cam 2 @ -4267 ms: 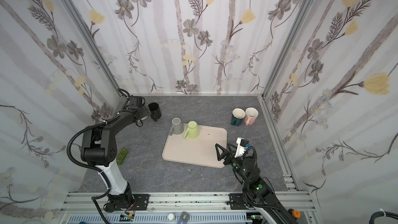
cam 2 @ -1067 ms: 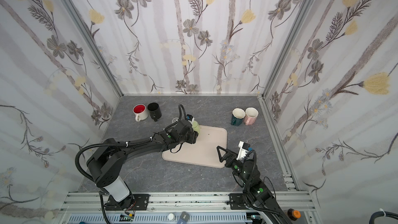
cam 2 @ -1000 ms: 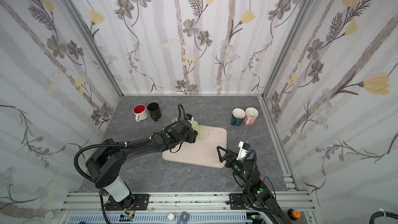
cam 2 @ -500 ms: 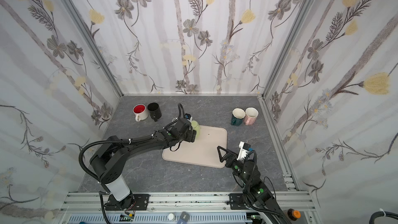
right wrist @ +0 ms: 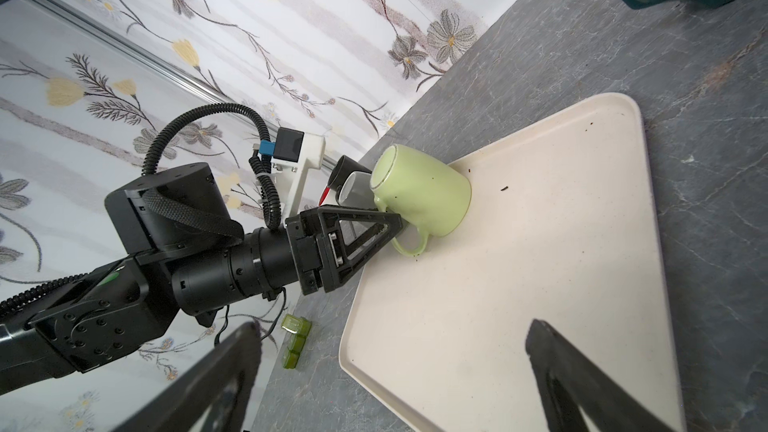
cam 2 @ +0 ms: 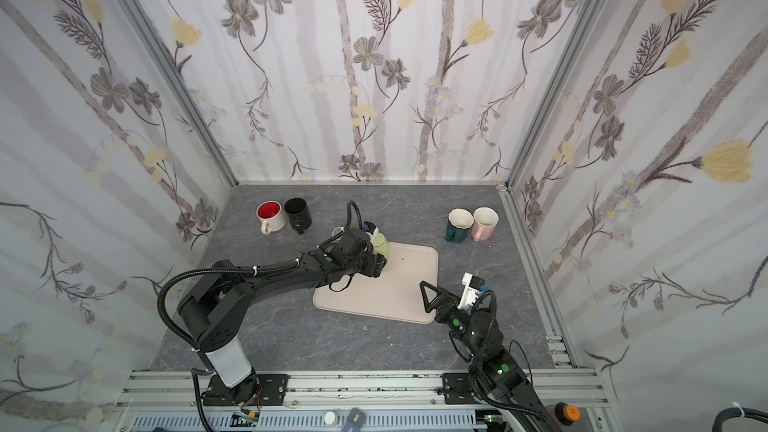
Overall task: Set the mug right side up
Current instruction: 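Lower the left gripper and close it on the light-green mug's base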
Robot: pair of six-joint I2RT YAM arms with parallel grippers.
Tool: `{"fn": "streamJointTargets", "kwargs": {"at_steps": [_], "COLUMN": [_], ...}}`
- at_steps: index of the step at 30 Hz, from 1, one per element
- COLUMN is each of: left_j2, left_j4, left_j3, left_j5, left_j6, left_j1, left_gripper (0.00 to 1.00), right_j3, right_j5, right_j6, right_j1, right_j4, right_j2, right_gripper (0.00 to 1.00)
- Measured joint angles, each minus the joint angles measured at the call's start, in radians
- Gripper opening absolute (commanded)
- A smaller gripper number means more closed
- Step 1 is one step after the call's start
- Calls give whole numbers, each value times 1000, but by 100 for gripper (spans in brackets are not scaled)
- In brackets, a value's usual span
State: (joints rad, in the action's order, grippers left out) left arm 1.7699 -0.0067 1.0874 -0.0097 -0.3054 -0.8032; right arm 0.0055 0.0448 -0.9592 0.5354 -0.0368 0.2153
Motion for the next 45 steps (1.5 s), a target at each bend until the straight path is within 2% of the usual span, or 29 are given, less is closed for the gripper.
{"fn": "streamJointTargets", "kwargs": {"at_steps": [5,13,35,38,40,43,45], "left_j2": [7,57,172,172,172,172,172], "left_j4": [-47,-138,-242,-250,-253,-254,-256], "left_j3": [35,108,230,235,237,238,238], "left_j5": [-50,-110,-89,-98,-110,-122,-125], "left_j6": [-26,-27,-36,-35,-35,-35,-35], "left_j1": [0,0,5,5,4,5,5], "left_gripper": [59,50,23,13,11,0,0], "right_j3": [0,0,0,0,0,0,0], "right_j5": [0,-1,-3,-3,-3,-3,-3], "right_j6": [0,0,1,2,3,3,3], "right_j1": [0,0,-4,-4,-5,-5,-5], "right_j4": [4,13,14,14,14,14,14], "right_j2": [0,-12,-17,-17,-17,-17,-14], "right_gripper": [100,100,100,100,100,100,100]}}
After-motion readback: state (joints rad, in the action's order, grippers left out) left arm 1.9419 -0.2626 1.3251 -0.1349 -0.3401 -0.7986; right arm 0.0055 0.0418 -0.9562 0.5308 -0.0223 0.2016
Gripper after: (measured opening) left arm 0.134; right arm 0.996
